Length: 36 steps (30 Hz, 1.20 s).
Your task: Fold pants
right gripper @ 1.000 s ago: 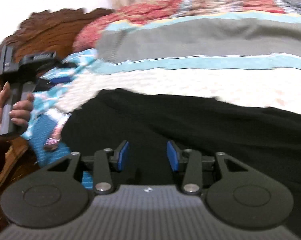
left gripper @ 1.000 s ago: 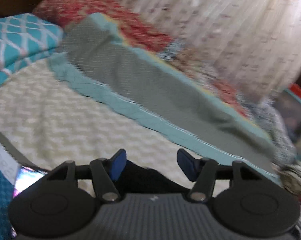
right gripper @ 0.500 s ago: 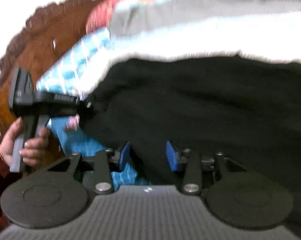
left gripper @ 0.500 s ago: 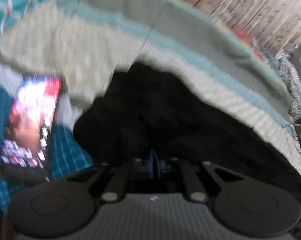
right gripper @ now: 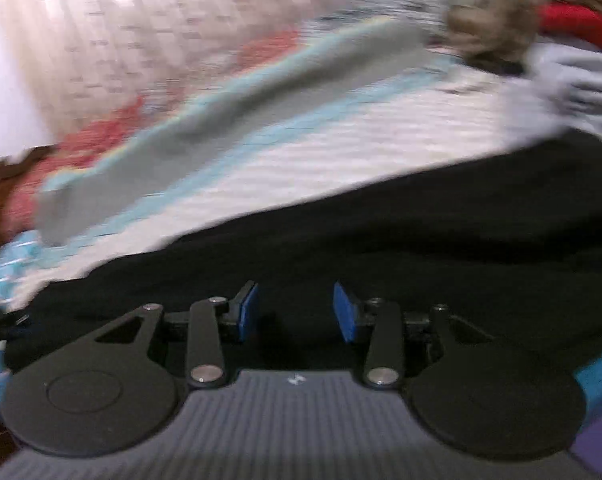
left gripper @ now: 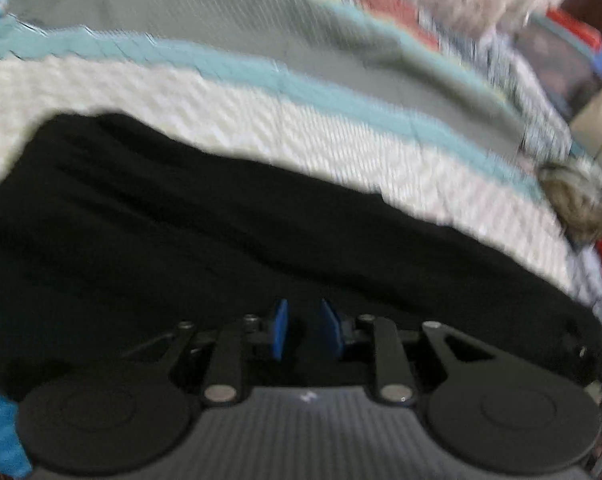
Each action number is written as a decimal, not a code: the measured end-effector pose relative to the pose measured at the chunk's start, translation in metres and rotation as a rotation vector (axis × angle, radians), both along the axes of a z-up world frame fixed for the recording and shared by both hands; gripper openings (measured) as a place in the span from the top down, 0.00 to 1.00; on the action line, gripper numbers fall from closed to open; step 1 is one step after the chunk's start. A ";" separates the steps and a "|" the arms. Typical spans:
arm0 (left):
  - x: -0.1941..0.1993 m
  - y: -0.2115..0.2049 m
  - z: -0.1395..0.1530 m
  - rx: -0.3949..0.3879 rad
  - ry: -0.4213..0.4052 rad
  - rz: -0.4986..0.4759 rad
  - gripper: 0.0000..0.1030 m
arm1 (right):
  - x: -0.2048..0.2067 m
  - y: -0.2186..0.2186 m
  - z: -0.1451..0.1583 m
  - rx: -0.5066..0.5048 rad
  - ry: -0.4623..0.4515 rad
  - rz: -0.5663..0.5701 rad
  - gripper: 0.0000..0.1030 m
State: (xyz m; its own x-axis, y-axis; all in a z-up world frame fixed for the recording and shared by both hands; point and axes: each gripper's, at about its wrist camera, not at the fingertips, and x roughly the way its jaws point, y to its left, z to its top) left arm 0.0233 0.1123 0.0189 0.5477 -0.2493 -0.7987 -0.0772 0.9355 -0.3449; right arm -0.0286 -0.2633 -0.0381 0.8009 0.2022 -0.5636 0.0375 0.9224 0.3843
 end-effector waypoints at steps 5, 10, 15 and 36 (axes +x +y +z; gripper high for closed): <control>0.014 -0.032 -0.023 0.118 0.049 0.009 0.77 | 0.014 -0.120 -0.004 0.105 -0.033 -0.353 1.00; 0.017 -0.046 -0.005 0.103 0.052 0.003 0.74 | -0.011 -0.137 0.029 0.063 -0.163 -0.429 0.63; 0.018 -0.085 0.010 0.083 0.009 -0.086 0.72 | -0.059 -0.150 0.018 0.166 -0.236 -0.451 0.59; 0.032 -0.223 -0.014 0.146 0.053 -0.381 0.67 | -0.045 -0.141 -0.023 0.240 -0.222 -0.408 0.47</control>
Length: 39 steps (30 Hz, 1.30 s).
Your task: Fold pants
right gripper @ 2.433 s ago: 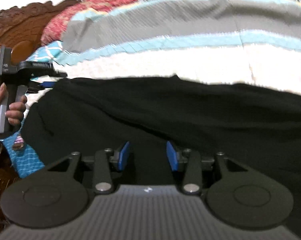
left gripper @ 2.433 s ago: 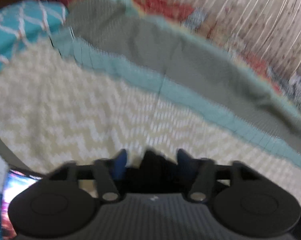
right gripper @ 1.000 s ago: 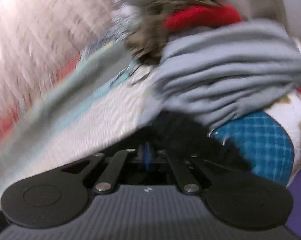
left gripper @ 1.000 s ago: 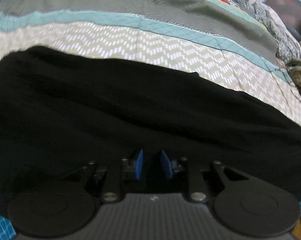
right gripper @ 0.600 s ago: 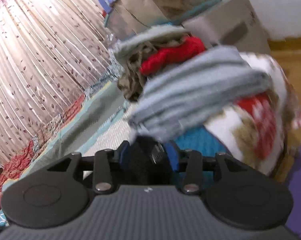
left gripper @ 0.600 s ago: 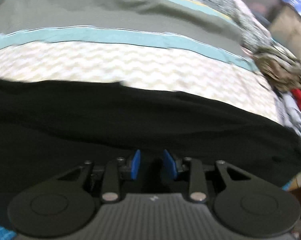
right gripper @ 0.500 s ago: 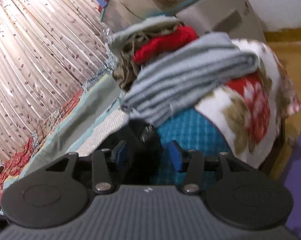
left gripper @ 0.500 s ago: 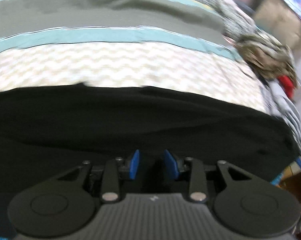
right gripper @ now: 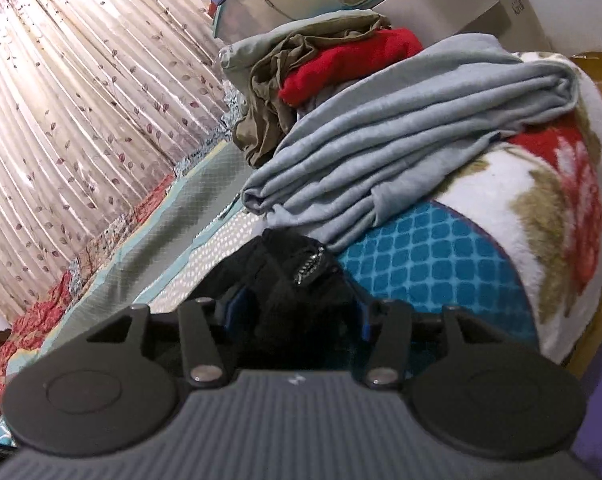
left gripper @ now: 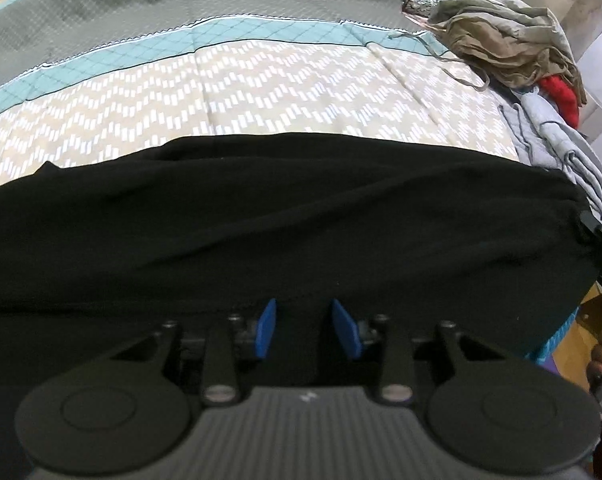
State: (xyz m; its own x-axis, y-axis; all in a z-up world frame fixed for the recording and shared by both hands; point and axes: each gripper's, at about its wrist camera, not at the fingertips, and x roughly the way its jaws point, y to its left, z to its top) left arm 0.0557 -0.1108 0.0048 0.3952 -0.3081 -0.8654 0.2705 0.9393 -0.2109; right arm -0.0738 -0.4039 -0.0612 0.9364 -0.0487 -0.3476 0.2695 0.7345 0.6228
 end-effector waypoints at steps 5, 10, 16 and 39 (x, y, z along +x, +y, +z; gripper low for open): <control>0.002 0.004 0.002 -0.023 0.007 0.007 0.67 | 0.003 0.006 0.014 -0.014 0.036 0.013 0.78; 0.005 0.022 0.018 -0.160 0.018 0.041 0.67 | -0.004 0.054 0.063 -0.250 -0.006 0.074 0.81; -0.001 0.044 0.028 -0.262 0.008 0.070 0.62 | 0.009 0.162 0.096 -0.532 -0.032 0.309 0.81; 0.016 0.029 0.007 -0.300 0.107 0.009 0.47 | -0.004 0.190 0.081 -0.453 0.111 0.478 0.40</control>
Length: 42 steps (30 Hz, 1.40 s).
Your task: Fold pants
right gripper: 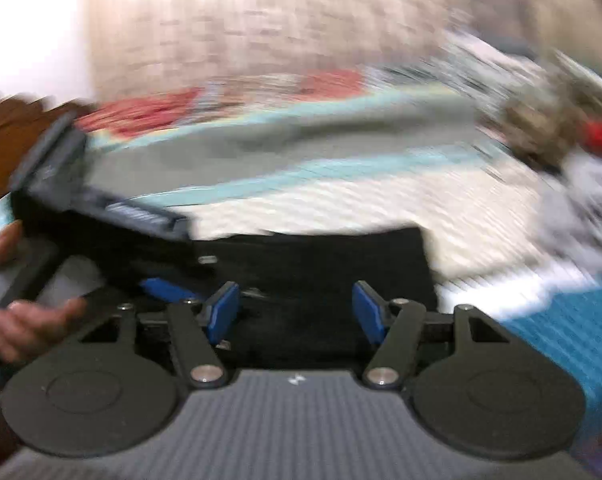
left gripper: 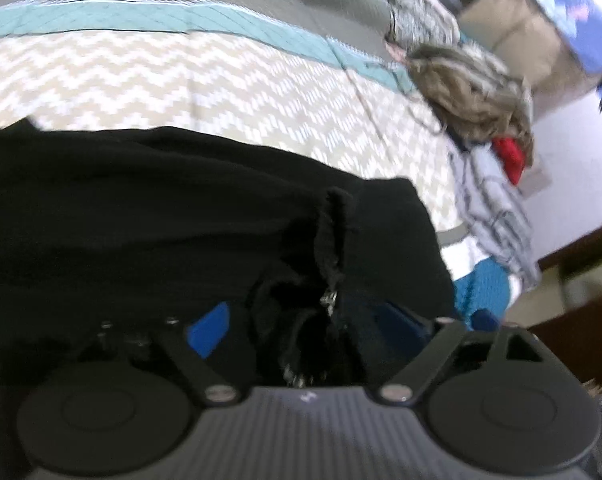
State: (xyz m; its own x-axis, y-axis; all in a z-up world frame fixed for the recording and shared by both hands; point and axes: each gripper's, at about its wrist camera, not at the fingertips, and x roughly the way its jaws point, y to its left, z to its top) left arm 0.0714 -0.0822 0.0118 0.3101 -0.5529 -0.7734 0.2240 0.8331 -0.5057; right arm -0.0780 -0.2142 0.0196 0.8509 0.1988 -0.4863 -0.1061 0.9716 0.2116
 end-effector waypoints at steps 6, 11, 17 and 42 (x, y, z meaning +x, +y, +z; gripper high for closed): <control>-0.004 -0.003 0.015 0.019 -0.069 -0.012 0.84 | 0.003 -0.026 -0.017 0.092 0.106 -0.144 0.70; -0.003 0.025 0.022 0.088 -0.101 0.060 0.84 | 0.011 0.009 -0.006 0.058 0.030 -0.037 0.70; 0.001 0.027 -0.007 0.147 -0.067 0.082 0.65 | 0.043 0.033 -0.047 -0.067 0.157 -0.028 0.69; -0.178 0.378 0.001 -0.149 -0.144 0.848 0.12 | 0.074 0.231 0.010 0.033 0.177 0.483 0.67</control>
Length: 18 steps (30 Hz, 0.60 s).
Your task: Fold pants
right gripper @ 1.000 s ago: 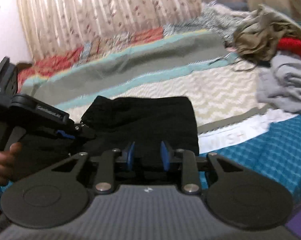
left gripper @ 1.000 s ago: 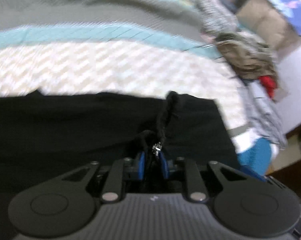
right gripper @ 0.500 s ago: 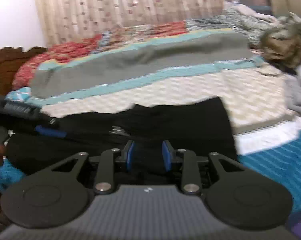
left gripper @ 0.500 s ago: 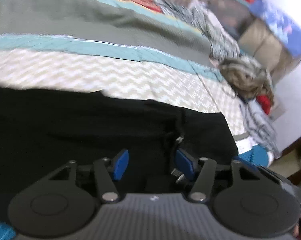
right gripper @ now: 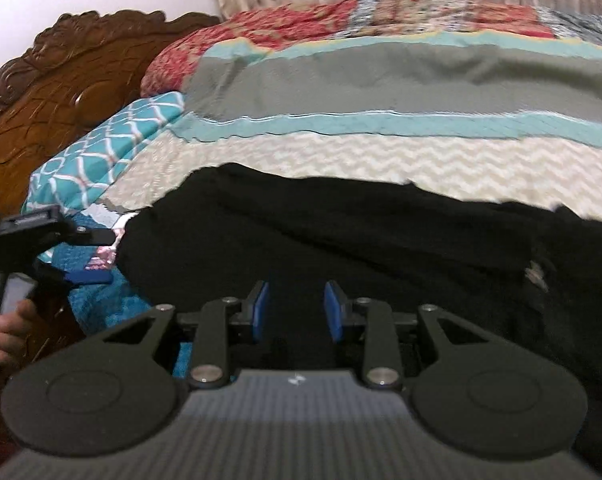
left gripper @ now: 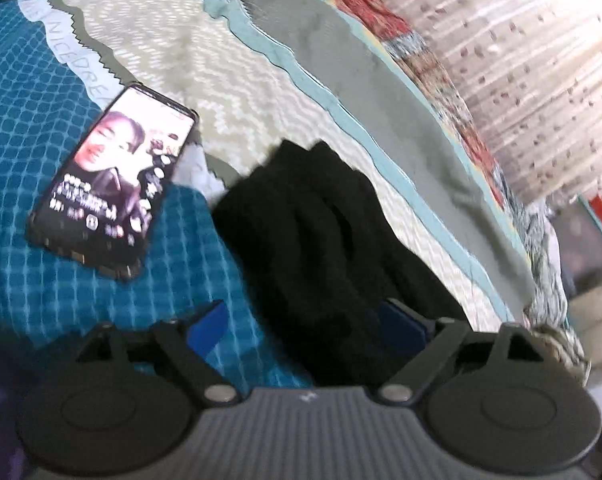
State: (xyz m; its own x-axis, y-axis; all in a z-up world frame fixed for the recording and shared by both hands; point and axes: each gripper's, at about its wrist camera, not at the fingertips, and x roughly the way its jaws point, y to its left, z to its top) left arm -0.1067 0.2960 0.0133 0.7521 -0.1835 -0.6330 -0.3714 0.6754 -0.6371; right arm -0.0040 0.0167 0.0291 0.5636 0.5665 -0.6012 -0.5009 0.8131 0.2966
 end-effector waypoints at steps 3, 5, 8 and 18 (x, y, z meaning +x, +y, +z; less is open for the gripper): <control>0.017 0.012 -0.013 -0.043 -0.014 0.025 0.04 | 0.015 0.014 0.007 0.031 0.031 0.006 0.67; 0.028 0.020 -0.025 -0.104 -0.013 0.056 0.03 | 0.024 0.023 0.007 0.056 0.070 0.002 0.68; 0.039 0.029 -0.035 -0.146 -0.026 0.084 0.00 | 0.040 0.042 0.006 0.091 0.135 0.000 0.71; 0.040 0.030 -0.043 -0.123 -0.047 0.128 0.74 | 0.101 0.140 -0.033 0.060 0.347 0.061 0.76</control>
